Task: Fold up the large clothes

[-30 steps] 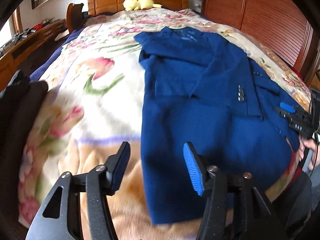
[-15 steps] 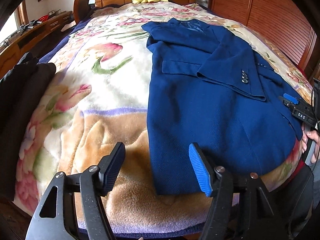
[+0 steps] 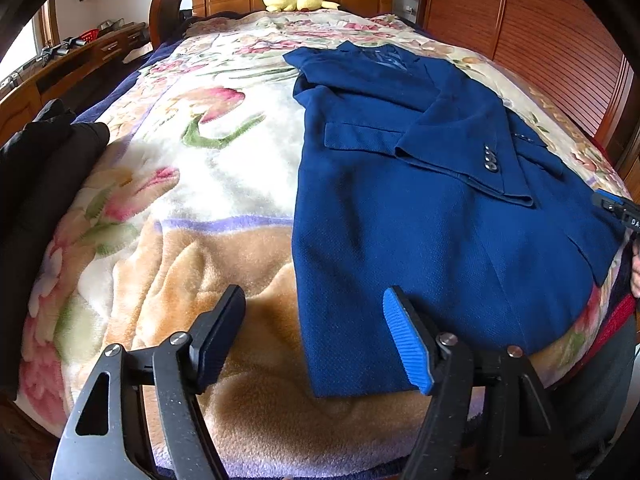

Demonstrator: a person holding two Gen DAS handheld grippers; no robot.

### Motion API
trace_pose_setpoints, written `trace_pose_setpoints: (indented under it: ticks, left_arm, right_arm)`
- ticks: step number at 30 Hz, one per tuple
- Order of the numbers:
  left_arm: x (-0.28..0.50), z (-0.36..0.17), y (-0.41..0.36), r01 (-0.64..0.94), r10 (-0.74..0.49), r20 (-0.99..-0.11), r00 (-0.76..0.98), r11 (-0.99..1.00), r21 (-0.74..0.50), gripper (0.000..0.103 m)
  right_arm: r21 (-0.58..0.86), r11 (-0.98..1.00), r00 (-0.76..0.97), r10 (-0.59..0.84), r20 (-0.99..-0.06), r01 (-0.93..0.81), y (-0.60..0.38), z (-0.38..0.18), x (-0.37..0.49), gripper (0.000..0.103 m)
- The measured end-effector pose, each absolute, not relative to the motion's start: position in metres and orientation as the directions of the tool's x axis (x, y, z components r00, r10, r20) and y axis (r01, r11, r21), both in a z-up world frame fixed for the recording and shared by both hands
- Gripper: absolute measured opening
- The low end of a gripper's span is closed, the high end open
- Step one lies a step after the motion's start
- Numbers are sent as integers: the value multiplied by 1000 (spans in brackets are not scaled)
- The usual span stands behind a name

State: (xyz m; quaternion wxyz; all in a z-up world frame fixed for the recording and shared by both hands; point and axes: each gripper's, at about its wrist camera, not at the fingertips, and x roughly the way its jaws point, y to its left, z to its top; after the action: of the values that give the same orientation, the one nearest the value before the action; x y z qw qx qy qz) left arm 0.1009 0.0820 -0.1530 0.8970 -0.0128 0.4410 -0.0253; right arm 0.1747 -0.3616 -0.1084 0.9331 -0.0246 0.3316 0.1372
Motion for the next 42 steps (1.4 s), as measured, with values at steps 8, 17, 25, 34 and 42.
trace_pose_setpoints:
  ticks: [8, 17, 25, 34, 42]
  left_arm:
    - [89, -148, 85, 38, -92, -778, 621, 995, -87, 73]
    - [70, -144, 86, 64, -132, -765, 630, 991, -118, 49]
    - [73, -148, 89, 61, -156, -760, 631, 986, -152, 45]
    - [77, -149, 84, 73, -153, -766, 625, 988, -138, 24]
    - [62, -104, 79, 87, -168, -699, 695, 985, -149, 5]
  right_arm:
    - [-14, 978, 699, 141, -701, -210, -421, -111, 175, 65]
    - [41, 957, 670, 231, -705, -286, -421, -120, 163, 64]
    - [54, 946, 654, 262, -710, -320, -414, -131, 166, 54]
    - [55, 946, 661, 264, -703, -319, -409, -138, 167, 49]
    - [76, 919, 659, 333, -674, -386, -392, -113, 156, 10]
